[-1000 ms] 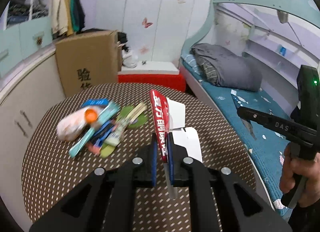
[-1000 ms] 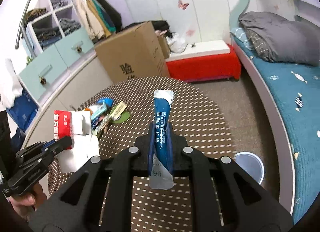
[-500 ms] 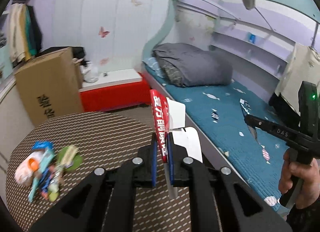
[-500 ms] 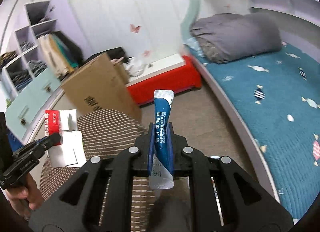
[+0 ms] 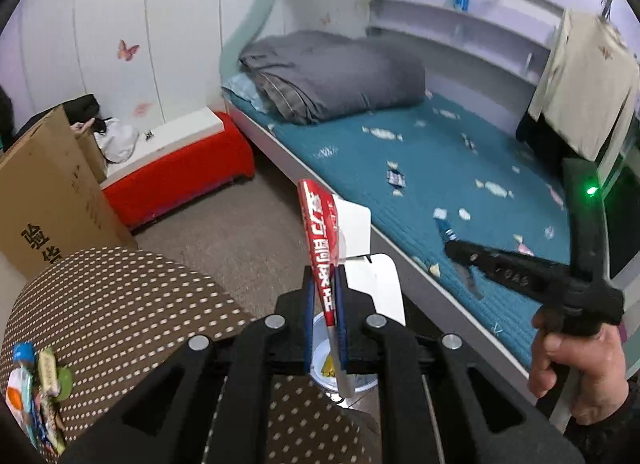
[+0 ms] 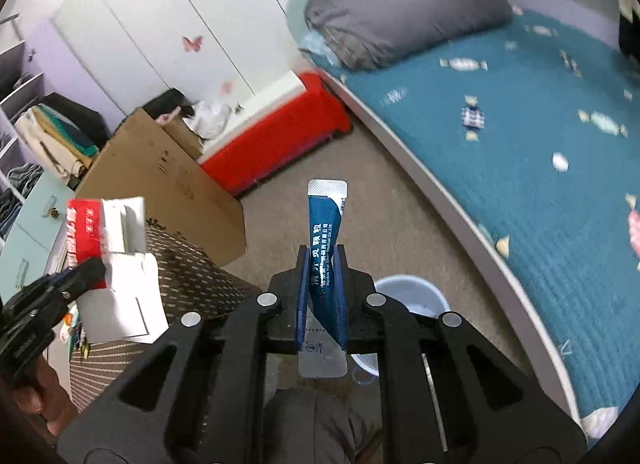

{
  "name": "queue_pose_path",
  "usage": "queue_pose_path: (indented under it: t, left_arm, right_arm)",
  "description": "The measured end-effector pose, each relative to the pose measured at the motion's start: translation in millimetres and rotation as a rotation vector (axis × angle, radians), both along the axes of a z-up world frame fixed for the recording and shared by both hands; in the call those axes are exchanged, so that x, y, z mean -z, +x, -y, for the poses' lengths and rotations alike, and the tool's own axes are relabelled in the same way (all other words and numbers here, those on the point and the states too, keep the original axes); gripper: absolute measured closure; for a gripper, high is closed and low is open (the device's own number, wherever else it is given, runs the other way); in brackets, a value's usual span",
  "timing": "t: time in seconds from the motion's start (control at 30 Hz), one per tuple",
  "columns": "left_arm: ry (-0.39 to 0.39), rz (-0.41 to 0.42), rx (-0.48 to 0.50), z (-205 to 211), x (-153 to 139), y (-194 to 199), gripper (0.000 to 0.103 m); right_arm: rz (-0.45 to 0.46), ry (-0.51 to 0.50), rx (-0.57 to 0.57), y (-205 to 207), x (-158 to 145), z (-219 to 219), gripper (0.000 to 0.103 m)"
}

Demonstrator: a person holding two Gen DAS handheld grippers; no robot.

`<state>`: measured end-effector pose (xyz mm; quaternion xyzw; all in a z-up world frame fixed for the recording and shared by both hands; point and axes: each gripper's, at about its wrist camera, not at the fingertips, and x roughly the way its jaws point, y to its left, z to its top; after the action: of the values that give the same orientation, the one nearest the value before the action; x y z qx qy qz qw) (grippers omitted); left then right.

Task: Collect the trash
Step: 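Carry the blue tube and red-and-white box over the wastebasket and release both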

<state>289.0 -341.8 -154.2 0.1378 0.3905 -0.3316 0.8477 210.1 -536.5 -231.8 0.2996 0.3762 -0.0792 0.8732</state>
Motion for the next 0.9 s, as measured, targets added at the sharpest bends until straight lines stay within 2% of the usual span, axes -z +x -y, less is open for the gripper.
queue_pose_path:
  t: [0.23, 0.3, 0.33, 0.37, 0.4, 0.53, 0.73, 0.77, 0.8, 0.83, 0.87, 0.9]
  left_arm:
    - [0.092, -0.054, 0.015, 37, 40, 19, 0.094]
    - [0.121, -0.071, 0.021, 46, 52, 24, 0.094]
    - [0.139, -0.081, 0.027, 52, 59, 26, 0.094]
    - [0.156, -0.088, 0.032, 58, 66, 28, 0.094]
    - [0.166, -0.093, 0.037, 61, 70, 29, 0.094]
    - [0.21, -0.122, 0.062, 74, 89, 34, 0.094]
    - [0.25, -0.174, 0.109, 97, 109, 36, 0.091]
    - [0.258, -0.175, 0.111, 100, 111, 36, 0.088]
    - [0.27, -0.181, 0.106, 102, 113, 37, 0.065]
    - [0.274, -0.184, 0.1, 103, 114, 39, 0.03]
    - [0.273, -0.179, 0.089, 103, 112, 40, 0.018]
    - [0.25, -0.152, 0.079, 101, 106, 40, 0.013]
  right_arm:
    - [-0.106, 0.137, 0.006, 30, 80, 16, 0.088]
    - [-0.159, 0.199, 0.007, 39, 109, 22, 0.074]
    - [-0.185, 0.234, 0.028, 39, 123, 27, 0.047]
    - [-0.199, 0.249, 0.05, 38, 131, 32, 0.036]
    - [-0.2, 0.261, 0.072, 33, 135, 36, 0.036]
    - [-0.164, 0.275, 0.109, 15, 129, 49, 0.032]
    - [-0.089, 0.244, 0.142, -9, 92, 63, 0.026]
    - [-0.075, 0.235, 0.145, -13, 85, 63, 0.024]
    - [-0.063, 0.227, 0.146, -15, 80, 64, 0.024]
    - [-0.058, 0.222, 0.145, -16, 77, 64, 0.024]
    - [-0.053, 0.218, 0.144, -19, 74, 63, 0.023]
    - [-0.052, 0.216, 0.145, -20, 72, 61, 0.023]
